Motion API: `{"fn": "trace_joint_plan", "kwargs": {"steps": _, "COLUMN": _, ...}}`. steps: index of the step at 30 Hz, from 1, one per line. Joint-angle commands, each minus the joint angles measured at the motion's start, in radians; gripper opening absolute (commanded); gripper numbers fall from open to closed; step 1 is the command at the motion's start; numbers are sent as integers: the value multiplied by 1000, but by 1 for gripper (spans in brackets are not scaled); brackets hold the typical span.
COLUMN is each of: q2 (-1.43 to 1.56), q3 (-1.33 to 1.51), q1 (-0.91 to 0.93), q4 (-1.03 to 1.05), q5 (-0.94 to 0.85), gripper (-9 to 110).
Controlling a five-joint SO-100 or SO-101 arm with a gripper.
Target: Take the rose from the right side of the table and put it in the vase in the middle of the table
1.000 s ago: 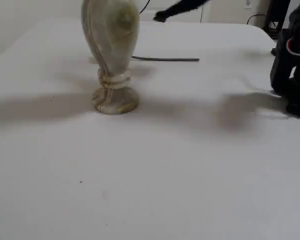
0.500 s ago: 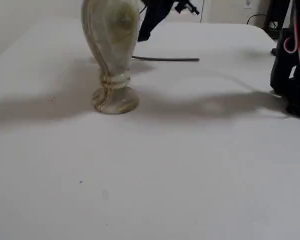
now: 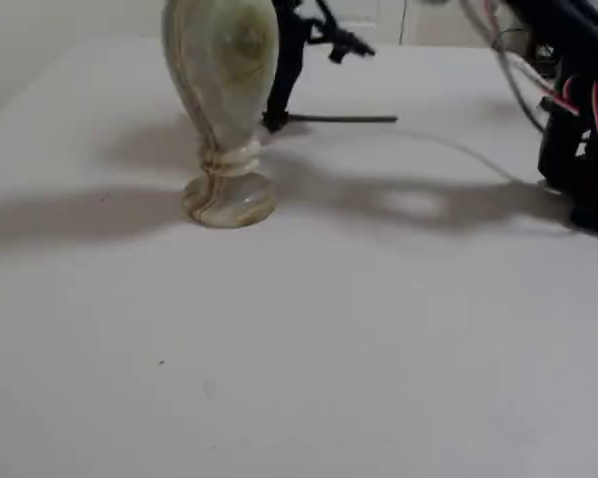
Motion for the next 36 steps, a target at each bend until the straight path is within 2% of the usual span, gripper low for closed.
{"fn": "trace_joint_plan", "kwargs": {"steps": 1, "q2": -31, "q3": -222, "q1": 23, "q4": 11, "q5": 9, "gripper": 47}}
{"fn": "trace_joint_plan", "kwargs": {"steps": 13, "q2": -94, "q3": -140, "q1": 32, "q4": -20, "q5": -21, "gripper": 35}}
{"fn": "trace_joint_plan", "kwargs": {"steps": 17, "q2": -112, "q3": -140, "q1": 2, "q4": -18, "q5": -115, "gripper": 31}}
{"fn": "trace_joint_plan", "kwargs": {"steps": 28, "q2": -135, "q3": -110, "q1": -71, "q4": 60, "q5": -367, "gripper": 1}}
{"fn": "trace_joint_plan", "kwargs": {"steps": 36, "q2": -135, "q3": -110, "q1": -98, "q4": 81, "q5": -451, "gripper": 0}}
